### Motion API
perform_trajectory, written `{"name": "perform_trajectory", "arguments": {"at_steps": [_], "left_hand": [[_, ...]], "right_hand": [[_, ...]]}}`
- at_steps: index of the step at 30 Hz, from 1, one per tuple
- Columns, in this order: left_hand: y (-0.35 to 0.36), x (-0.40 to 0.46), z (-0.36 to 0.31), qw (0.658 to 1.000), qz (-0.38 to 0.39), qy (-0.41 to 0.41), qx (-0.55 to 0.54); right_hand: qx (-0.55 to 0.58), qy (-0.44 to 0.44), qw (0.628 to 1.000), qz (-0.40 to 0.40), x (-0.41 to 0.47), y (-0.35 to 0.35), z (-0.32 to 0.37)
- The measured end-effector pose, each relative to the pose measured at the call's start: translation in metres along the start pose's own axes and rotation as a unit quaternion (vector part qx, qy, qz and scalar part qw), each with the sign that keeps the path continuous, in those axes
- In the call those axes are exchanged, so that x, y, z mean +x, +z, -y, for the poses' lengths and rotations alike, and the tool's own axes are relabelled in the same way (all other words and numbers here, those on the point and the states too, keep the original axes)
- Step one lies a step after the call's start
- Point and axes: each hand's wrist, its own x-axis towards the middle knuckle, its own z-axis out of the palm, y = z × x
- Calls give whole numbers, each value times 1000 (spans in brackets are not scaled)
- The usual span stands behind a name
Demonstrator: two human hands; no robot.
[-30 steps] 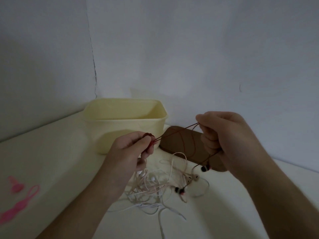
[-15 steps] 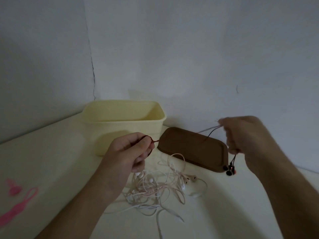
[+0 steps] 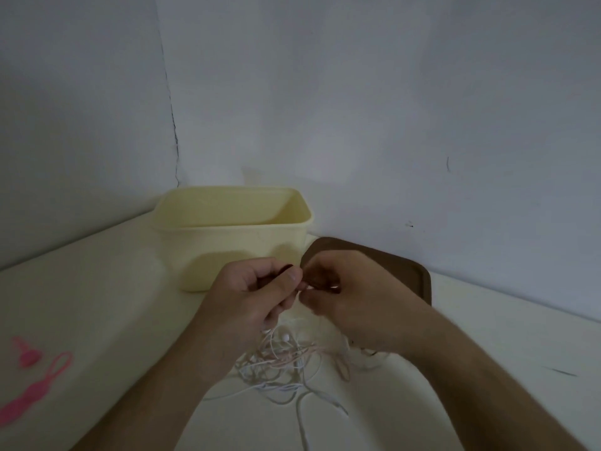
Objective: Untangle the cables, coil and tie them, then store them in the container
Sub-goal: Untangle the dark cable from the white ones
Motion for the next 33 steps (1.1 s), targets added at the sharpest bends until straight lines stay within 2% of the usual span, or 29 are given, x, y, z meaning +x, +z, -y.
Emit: {"name": "perform_trajectory", "arguments": {"at_steps": [3, 6, 9, 13, 15, 20, 24, 26, 29, 31, 33], "left_hand": [[0, 1, 1, 1000, -9, -15, 5], [1, 0, -1, 997, 48, -50, -15], [1, -4, -3, 984, 119, -83, -106], [-4, -5, -4, 967, 140, -64, -202], [-3, -4, -4, 967, 130, -29, -218], [-1, 1, -4, 975, 40, 20, -219], [-1, 5, 1, 995, -27, 52, -85], [-1, 6, 5, 998, -38, 52, -14], [-1, 6, 7, 999, 39, 21, 16], [0, 4, 7, 994, 107, -13, -29], [0, 2, 5, 984, 135, -37, -107]], "right_hand": [[40, 23, 999, -4, -4, -20, -3], [132, 7, 988, -83, -4, -27, -6], [147, 3, 980, -132, 0, -19, -13], [168, 18, 977, -134, 5, -1, -20], [157, 3, 980, -121, 7, 7, -21], [71, -16, 995, -68, 3, 20, -15], [-6, -44, 999, -24, 0, 26, -7], [-26, -57, 998, -27, -2, 23, -3], [-5, -66, 995, -76, -2, 11, -1], [41, -70, 992, -99, -3, 3, -3], [59, -69, 986, -141, -1, -3, -7]]}}
